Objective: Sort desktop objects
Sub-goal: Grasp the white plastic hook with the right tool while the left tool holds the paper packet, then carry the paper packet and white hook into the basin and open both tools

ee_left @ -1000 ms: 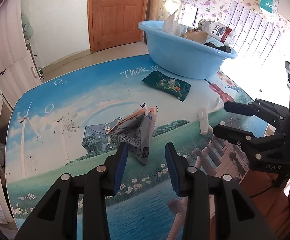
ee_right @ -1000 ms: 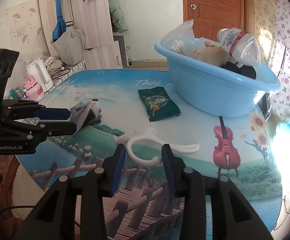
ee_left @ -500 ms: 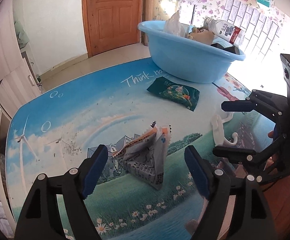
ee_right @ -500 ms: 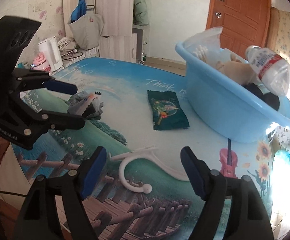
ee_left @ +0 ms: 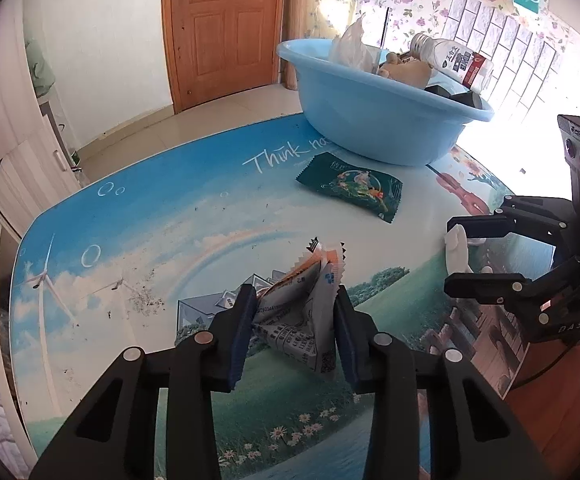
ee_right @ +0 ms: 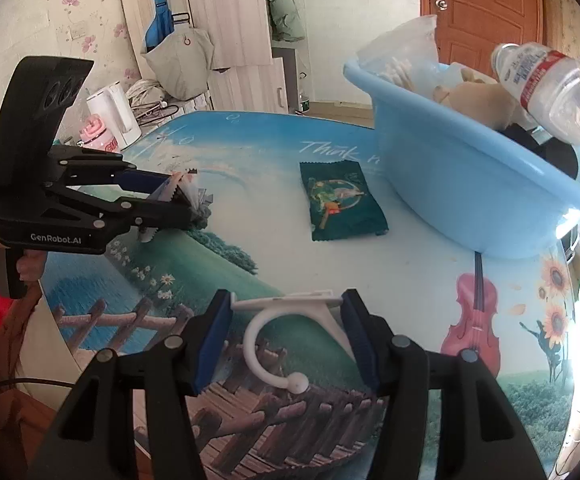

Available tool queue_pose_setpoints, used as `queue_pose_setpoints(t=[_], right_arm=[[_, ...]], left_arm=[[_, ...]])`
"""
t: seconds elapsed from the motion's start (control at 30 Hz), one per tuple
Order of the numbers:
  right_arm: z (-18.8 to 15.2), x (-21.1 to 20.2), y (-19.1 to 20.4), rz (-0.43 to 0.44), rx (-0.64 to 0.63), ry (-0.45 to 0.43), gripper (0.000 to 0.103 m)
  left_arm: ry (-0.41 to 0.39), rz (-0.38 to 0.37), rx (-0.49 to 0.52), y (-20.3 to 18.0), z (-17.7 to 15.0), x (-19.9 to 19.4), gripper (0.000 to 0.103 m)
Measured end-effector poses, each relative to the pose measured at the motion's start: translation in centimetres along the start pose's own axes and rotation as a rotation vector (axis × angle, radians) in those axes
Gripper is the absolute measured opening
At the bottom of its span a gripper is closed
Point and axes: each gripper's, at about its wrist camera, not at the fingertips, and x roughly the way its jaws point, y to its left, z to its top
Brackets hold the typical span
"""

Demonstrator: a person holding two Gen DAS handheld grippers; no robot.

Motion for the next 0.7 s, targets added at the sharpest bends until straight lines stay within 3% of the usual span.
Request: queue_pose_setpoints(t=[0.43, 0.7], right_arm=[[1.3, -3.3, -0.8, -0.041, 0.090, -0.149, 0.055], [2.7, -7.4, -0.7, -0.068, 0.093, -0.281, 0.055]], left_arm=[[-0.063, -0.018, -0.025, 0.0, 1.0, -2.1, 0.036], [-0.135, -0.045, 0.002, -1.2, 4.0, -4.8, 0.036]])
